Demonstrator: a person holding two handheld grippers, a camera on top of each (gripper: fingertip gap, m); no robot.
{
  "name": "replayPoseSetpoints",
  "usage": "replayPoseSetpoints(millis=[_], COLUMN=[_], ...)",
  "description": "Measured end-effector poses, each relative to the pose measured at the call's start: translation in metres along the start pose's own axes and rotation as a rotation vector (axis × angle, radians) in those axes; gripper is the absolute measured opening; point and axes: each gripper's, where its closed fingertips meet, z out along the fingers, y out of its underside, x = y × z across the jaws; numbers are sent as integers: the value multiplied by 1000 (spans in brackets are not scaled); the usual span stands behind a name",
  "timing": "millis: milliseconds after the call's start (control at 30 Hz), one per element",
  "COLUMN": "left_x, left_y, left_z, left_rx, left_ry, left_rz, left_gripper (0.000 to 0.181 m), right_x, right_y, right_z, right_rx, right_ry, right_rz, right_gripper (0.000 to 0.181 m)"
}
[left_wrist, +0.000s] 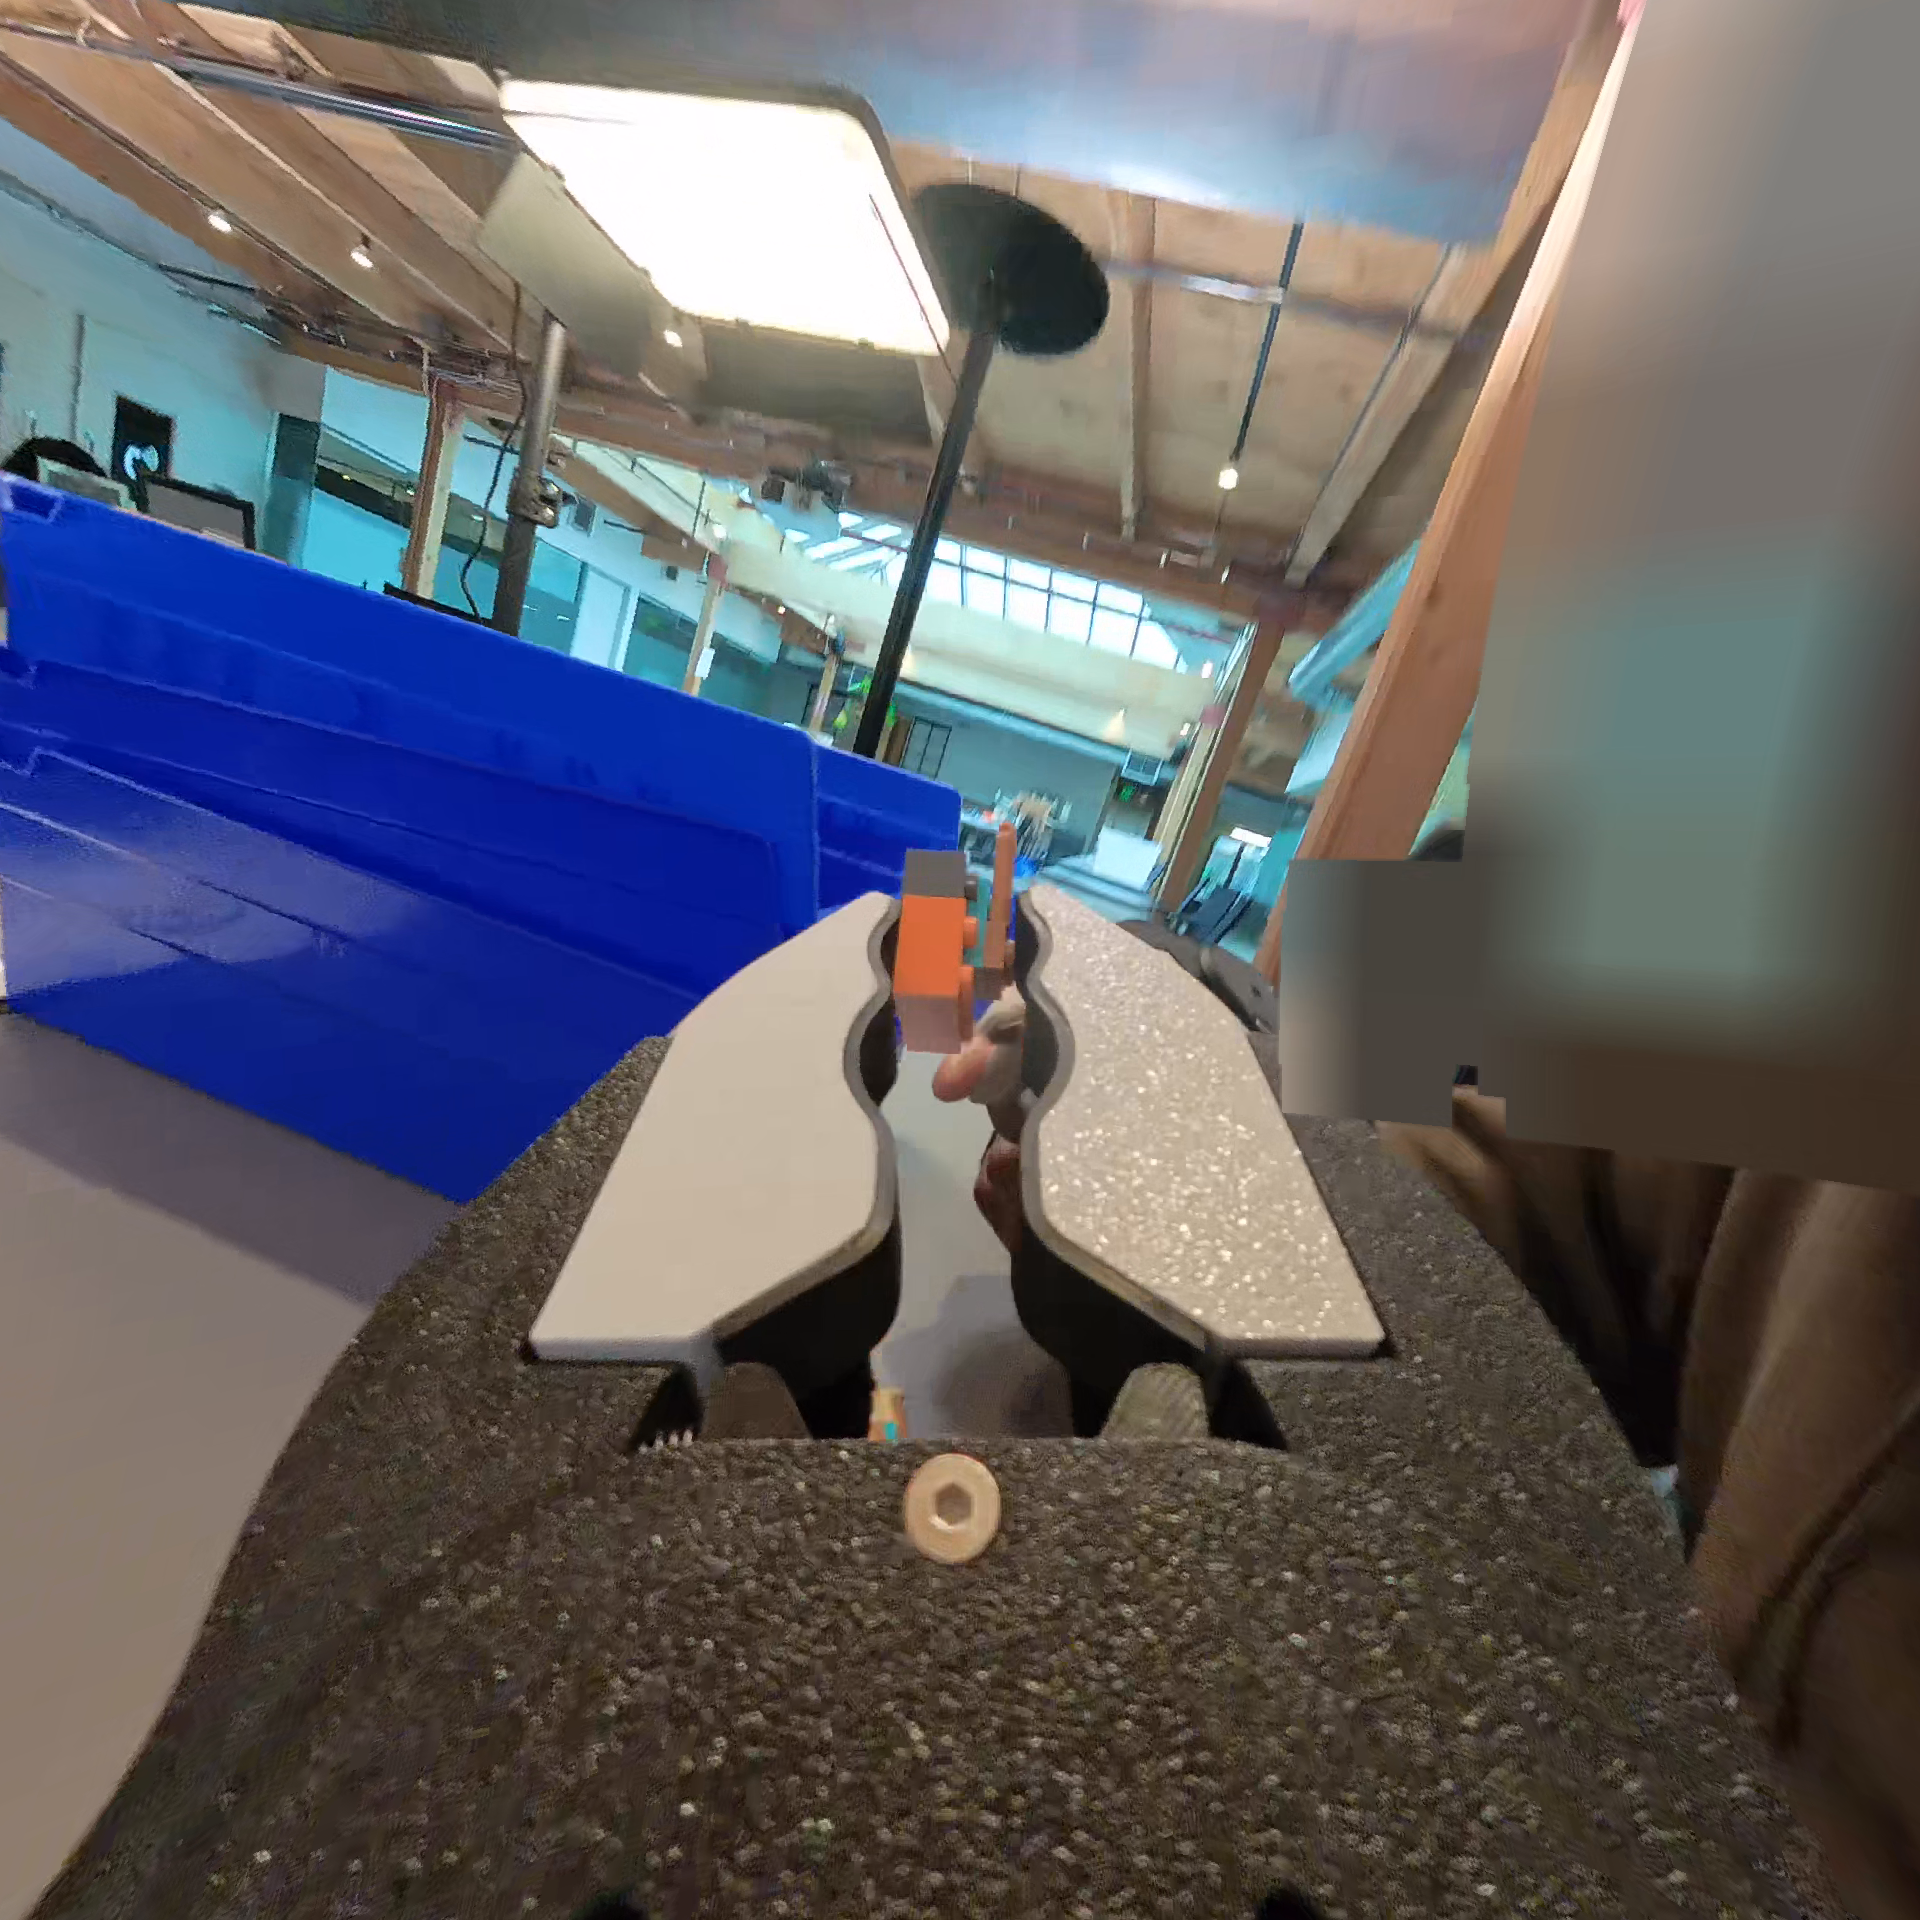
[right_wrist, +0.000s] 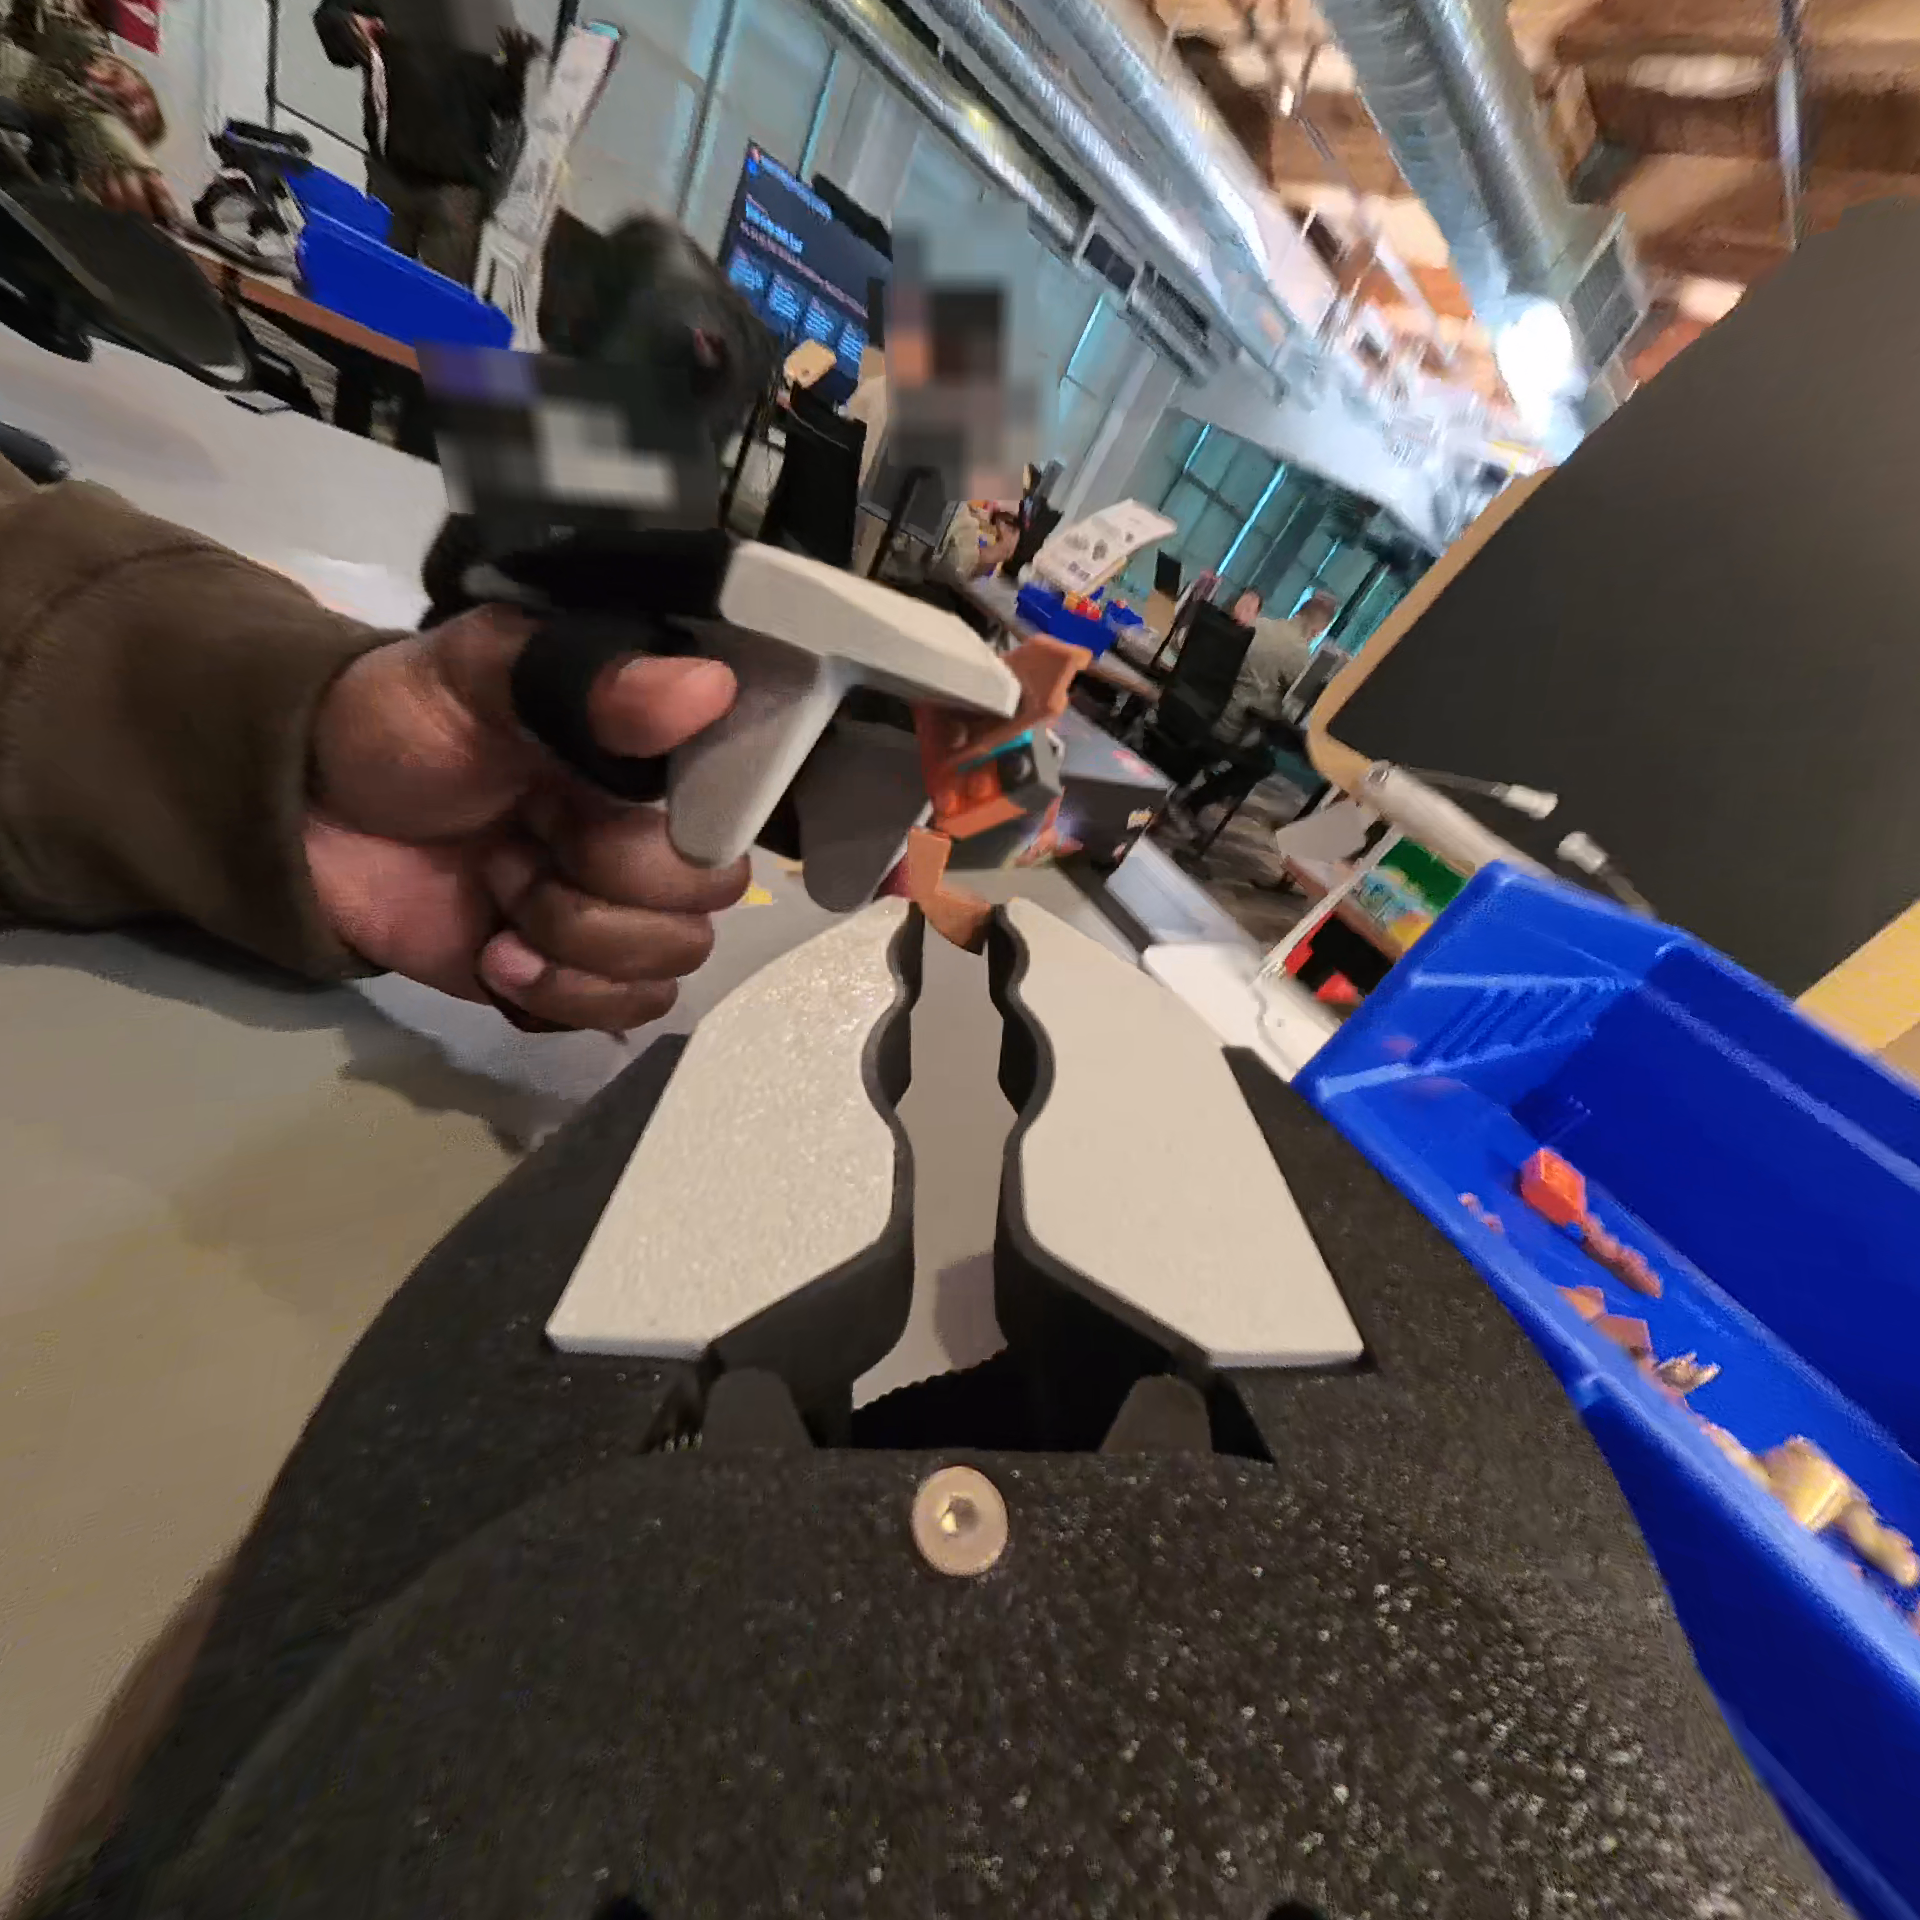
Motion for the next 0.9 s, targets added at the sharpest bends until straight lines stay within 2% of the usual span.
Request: replayPoseSetpoints(millis=[100, 167, 233, 267, 300, 367, 467, 567, 667, 900], left_x=[-8, -5, -1, 1, 2, 2, 1, 7, 13, 27], left_y=[-5, -4, -1, 0, 1, 2, 4, 12, 19, 31], left_z=[-3, -1, 2, 3, 3, 3, 3, 6, 8, 6], left_rx=[16, 5, -9, -14, -18, -24, -38, -89, -146, -276], left_ry=[-24, -17, -3, 3, 6, 6, 19, 75, 94, 131], left_rz=[-52, -52, -46, -46, -47, -49, -72, -104, -38, 219], left_gripper=[20, 20, 20, 20, 20, 20, 20, 20, 20, 20], right_x=[24, 64, 118, 135, 143, 148, 134, 80, 33, 10], right_y=[-18, -30, -20, -5, 8, 19, 10, -16, -28, -29], right_z=[-10, -22, -33, -34, -33, -36, -35, -20, -16, -20], right_rx=[67, 77, -36, -126, -189, -205, -151, -32, 34, 78], right_ry=[130, 305, 486, 504, 485, 469, 426, 146, -100, -297], right_rz=[-128, -161, -49, 49, 142, 234, 163, 53, 78, 238], right_gripper=[12, 11, 12, 23, 42, 47, 47, 37, 34, 17])
